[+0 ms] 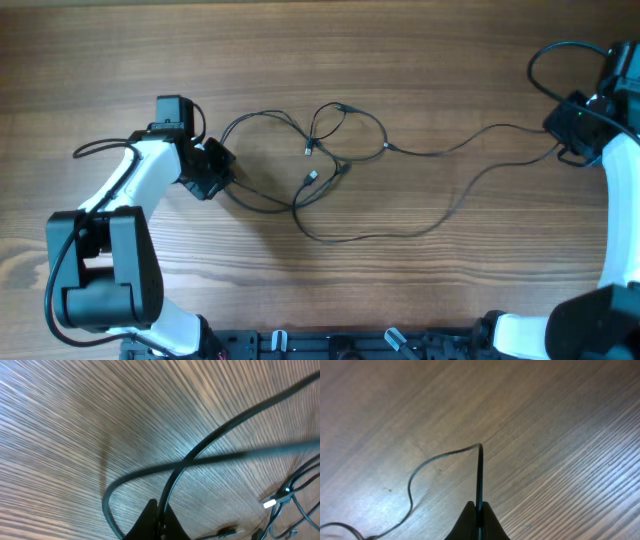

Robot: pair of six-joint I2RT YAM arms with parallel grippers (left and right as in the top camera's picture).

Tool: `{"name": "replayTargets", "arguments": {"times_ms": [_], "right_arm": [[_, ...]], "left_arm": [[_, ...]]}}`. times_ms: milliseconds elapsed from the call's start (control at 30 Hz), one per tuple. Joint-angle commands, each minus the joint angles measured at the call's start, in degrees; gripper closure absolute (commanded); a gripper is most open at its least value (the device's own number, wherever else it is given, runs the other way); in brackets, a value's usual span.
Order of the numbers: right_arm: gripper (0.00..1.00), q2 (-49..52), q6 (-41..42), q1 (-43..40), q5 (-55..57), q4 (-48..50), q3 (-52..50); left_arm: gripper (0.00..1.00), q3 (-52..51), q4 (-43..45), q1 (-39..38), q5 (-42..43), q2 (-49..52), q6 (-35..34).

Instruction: Untangle cables

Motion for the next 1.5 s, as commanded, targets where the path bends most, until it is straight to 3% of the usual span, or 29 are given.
{"name": "replayTargets", "arguments": {"times_ms": [0,267,467,600,700,733,767,800,833,867,967,1167,1300,1467], "right_arm": [[0.96,2.78,-0.63,-0.61,4.92,-0.44,-0.11],[0.95,3.21,-0.50,-10.54,5.86,0.11,-0.11],[0.96,3.21,0.02,-22.14,-3.91,4.48,-0.11],[0.96,3.21,-3.41,-23.69,-6.12,9.46,-0.11],[0.96,3.80,-7.21,-23.63,-18.82,14.12,-0.11],[0.90,3.82,-7.30,-23.63,-20.96,14.82,-0.11],[0.75,3.82,-7.41,-23.63,-22.69,15.37,-0.11],[0.48,3.82,-7.69,-23.52,-25.51,15.45,-0.11],[0.35,3.82,-7.82,-23.28,-27.58,15.21,-0.11],[0.30,3.82,-8.87,-23.04,-29.62,14.86,-0.11],[0.29,3.82,-14.08,-20.94,-36.41,11.85,-0.11],[0.32,3.82,-21.46,-10.43,-36.28,0.87,-0.11],[0.30,3.82,-19.37,-2.16,-31.26,-6.82,-0.11],[0.20,3.82,-7.98,8.31,-20.96,-9.22,-3.89]], "left_arm": [[0.96,-0.15,-0.04,-2.14,-2.64,0.17,1.38],[0.96,-0.15,0.02,-3.52,-2.89,0.17,1.40],[0.96,-0.15,0.00,-3.52,-2.86,0.17,1.38],[0.96,-0.15,0.00,-3.52,-2.86,0.17,1.36],[0.96,-0.15,0.00,-3.52,-2.86,0.17,1.36],[0.96,-0.15,-0.02,-3.52,-2.86,0.17,1.36],[0.96,-0.15,-0.02,-3.52,-2.86,0.17,1.36],[0.96,-0.15,-0.02,-3.52,-2.86,0.17,1.36],[0.96,-0.15,0.00,-3.52,-2.86,0.17,1.36],[0.96,-0.15,0.02,-3.52,-2.86,0.17,1.36],[0.96,-0.15,0.02,-3.52,-2.84,0.17,1.36],[0.96,-0.15,0.00,-3.52,-2.84,0.17,1.38],[0.96,-0.15,-0.04,-3.52,-2.84,0.17,1.38],[0.96,-0.15,-0.02,-3.52,-2.84,0.17,1.38]]}}
